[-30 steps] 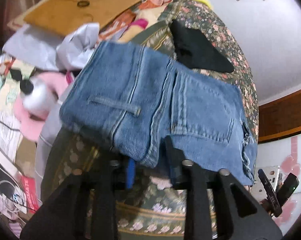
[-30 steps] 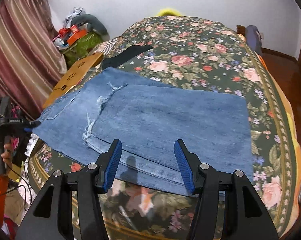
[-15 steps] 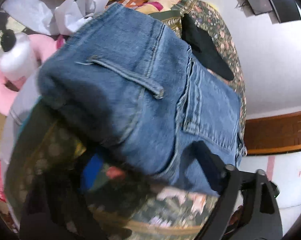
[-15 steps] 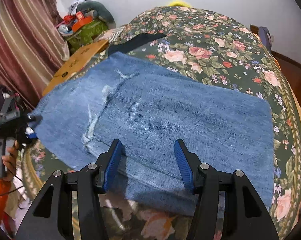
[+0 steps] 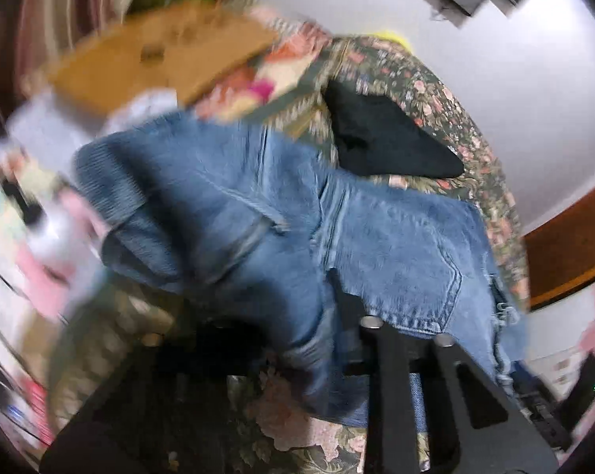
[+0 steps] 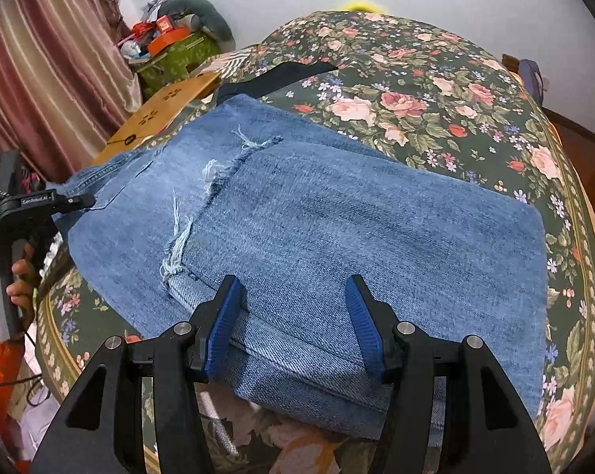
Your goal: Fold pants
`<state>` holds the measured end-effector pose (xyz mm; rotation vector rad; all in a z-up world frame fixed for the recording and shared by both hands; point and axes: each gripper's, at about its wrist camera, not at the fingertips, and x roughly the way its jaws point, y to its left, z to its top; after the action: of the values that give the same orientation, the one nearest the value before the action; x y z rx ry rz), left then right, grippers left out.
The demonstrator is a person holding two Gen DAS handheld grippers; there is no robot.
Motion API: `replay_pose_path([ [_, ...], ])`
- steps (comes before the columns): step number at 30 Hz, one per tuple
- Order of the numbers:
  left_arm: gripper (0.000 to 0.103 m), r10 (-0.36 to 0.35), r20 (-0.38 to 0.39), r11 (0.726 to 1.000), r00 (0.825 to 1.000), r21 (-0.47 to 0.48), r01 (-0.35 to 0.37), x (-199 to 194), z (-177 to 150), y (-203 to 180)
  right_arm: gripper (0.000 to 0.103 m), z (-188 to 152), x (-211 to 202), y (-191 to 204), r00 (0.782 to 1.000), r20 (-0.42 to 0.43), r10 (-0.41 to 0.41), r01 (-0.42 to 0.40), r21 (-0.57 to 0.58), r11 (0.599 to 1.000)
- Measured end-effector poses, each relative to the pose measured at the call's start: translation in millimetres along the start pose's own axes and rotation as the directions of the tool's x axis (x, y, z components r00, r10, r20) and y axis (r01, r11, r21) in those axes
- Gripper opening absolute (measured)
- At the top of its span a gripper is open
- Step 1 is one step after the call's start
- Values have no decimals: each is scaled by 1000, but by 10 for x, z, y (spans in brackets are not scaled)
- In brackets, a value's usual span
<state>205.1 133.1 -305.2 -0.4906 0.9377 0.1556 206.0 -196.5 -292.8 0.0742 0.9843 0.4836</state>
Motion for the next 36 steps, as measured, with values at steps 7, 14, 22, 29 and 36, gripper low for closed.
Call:
replay_pose_path([
  [7,16,-29,179,974,983,224,-12,-658,257,-585,52,-88,-414,-203,995,96,-10,0,101,995],
  [14,16,-153,277,906,949,422,23,-1152,305,-1553,52,-342,-660,-683,987,108,-122,97,213,972],
  [22,14,-300,228,802,926,587,115,-1305,94,-2552,53,-549,-407,-1028,995,47,-91,74,292,954],
  [29,13,-356,73,709,931,670,219,-977,-259,-3292,53,-543,-380,-1056,996,59,-66,47,280,959],
  [36,13,-289,-76,610,954,754,244,-326,-938,-3805,52,-662,-520,-1034,994,94,-54,24,298,954],
])
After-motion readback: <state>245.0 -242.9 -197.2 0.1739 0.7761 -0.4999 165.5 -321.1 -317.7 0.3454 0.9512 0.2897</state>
